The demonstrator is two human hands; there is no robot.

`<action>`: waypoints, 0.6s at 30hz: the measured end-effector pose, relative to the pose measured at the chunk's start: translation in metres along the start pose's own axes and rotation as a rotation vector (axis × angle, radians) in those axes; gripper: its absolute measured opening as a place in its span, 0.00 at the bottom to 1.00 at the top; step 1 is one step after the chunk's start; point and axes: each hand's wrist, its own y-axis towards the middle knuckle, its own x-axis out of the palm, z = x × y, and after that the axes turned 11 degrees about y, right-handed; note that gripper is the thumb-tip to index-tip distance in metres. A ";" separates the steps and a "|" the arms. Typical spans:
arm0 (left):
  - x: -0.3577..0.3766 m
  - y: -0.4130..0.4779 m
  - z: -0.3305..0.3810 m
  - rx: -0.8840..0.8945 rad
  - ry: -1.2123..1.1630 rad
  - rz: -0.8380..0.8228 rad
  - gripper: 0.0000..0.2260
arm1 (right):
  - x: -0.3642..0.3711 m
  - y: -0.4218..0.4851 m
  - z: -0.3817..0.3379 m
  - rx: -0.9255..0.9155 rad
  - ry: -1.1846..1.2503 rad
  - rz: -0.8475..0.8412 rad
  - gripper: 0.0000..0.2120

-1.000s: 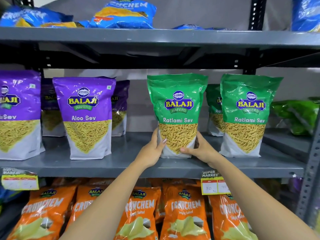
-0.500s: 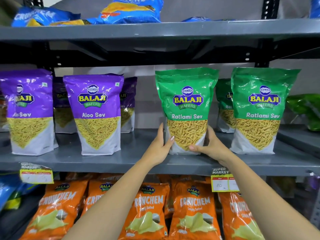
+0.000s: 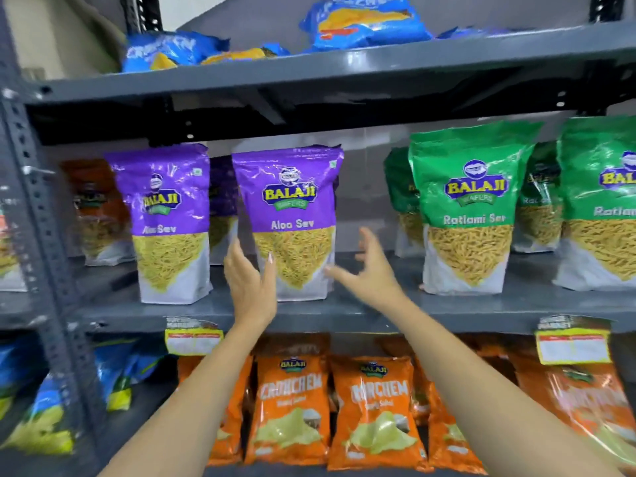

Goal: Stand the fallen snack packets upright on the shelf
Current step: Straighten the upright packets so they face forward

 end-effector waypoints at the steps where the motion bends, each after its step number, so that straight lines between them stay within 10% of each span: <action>1: -0.001 0.002 -0.005 -0.051 0.011 -0.123 0.31 | 0.012 0.003 0.000 0.090 0.007 -0.071 0.53; 6: -0.010 0.000 -0.004 -0.095 0.236 -0.592 0.32 | 0.042 0.009 -0.005 0.145 0.040 -0.155 0.44; 18: -0.006 -0.003 -0.003 0.085 0.379 -0.697 0.38 | 0.020 0.005 0.007 0.123 -0.028 -0.024 0.43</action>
